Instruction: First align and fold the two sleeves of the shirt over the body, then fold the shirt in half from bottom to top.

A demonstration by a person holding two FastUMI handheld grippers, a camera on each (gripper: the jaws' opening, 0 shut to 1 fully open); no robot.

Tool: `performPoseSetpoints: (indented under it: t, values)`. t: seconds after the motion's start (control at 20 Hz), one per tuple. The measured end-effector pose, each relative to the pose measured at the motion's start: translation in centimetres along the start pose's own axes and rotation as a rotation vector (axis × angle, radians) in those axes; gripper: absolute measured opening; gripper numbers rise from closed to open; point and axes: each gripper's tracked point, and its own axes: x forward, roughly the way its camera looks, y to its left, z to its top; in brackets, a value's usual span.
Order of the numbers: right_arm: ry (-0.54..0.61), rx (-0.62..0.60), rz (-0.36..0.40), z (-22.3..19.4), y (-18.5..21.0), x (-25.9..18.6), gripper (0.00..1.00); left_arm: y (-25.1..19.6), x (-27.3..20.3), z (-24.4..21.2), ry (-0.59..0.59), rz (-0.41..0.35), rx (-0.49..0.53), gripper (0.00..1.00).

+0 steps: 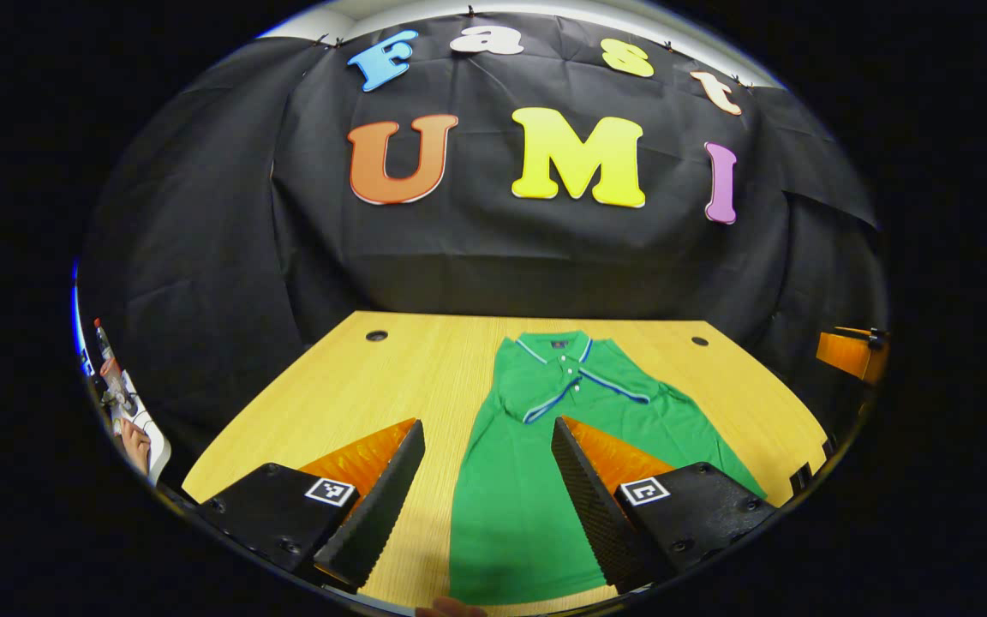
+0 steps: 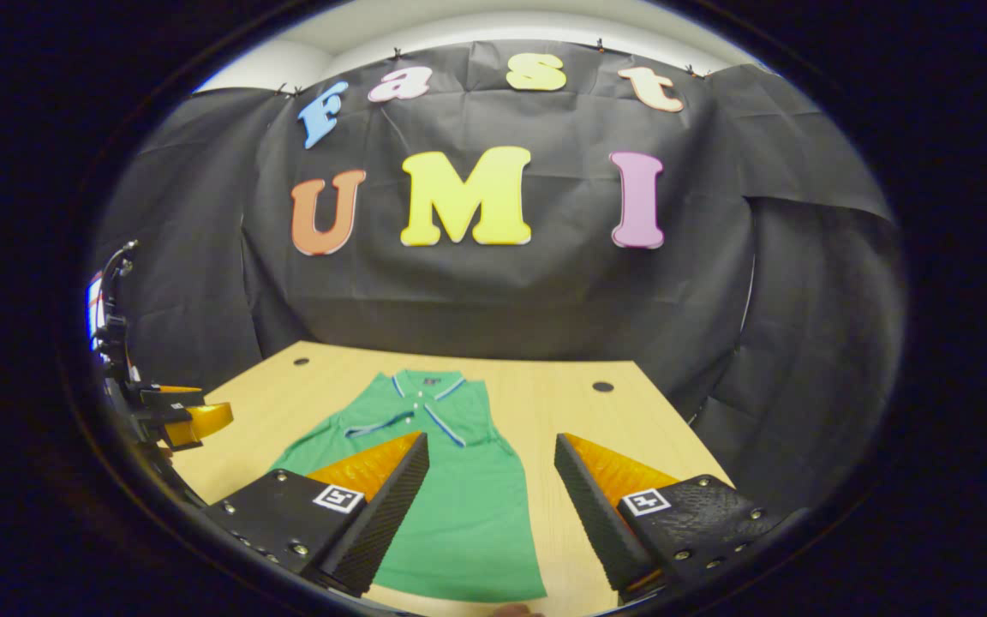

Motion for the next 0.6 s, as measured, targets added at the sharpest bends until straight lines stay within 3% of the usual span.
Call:
performPoseSetpoints:
  t: [0.35, 0.6]
  values:
    - [0.198, -0.066, -0.024, -11.2, -1.0, -1.4, 0.94, 0.7, -2.3, -10.5, 0.186, 0.031, 0.018, 0.97]
    - [0.309, -0.034, -0.042, -16.4, -2.1, -1.6, 0.92, 0.7, -2.1, -14.1, 0.265, 0.031, 0.020, 0.97]
